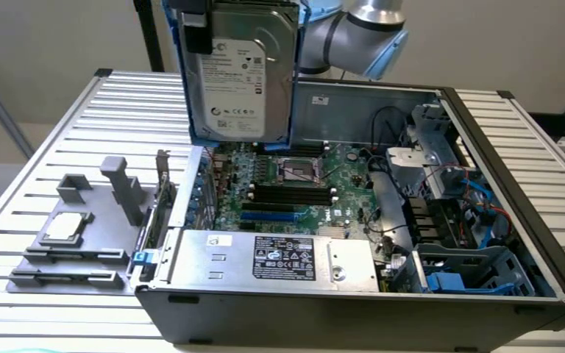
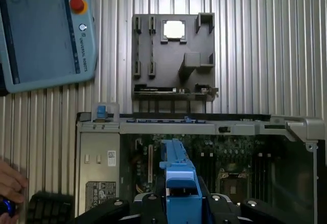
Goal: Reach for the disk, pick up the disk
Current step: 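Pick up the disk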
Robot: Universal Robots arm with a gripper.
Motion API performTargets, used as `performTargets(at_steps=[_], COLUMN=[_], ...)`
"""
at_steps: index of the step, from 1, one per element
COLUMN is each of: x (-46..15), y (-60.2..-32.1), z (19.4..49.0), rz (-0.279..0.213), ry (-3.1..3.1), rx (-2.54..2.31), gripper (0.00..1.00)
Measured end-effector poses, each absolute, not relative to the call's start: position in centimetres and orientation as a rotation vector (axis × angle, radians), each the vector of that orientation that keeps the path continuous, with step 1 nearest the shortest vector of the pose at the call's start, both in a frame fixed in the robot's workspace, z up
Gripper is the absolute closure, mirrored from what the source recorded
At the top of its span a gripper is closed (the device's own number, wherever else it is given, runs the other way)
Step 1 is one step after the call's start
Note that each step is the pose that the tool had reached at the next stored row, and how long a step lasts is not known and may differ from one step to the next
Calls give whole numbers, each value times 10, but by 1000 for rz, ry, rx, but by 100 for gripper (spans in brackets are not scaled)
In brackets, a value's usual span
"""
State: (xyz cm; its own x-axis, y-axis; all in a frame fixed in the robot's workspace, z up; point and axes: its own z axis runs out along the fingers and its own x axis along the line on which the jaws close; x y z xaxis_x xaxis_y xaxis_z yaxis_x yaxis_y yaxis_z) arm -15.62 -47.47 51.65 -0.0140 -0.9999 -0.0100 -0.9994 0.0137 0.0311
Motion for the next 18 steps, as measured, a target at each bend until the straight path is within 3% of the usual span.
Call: performTargets(at_steps=[18], x=[-81], y=[-510], z=[518], rz=[-46], ry=[-2226], rx=[2195], gripper=[67])
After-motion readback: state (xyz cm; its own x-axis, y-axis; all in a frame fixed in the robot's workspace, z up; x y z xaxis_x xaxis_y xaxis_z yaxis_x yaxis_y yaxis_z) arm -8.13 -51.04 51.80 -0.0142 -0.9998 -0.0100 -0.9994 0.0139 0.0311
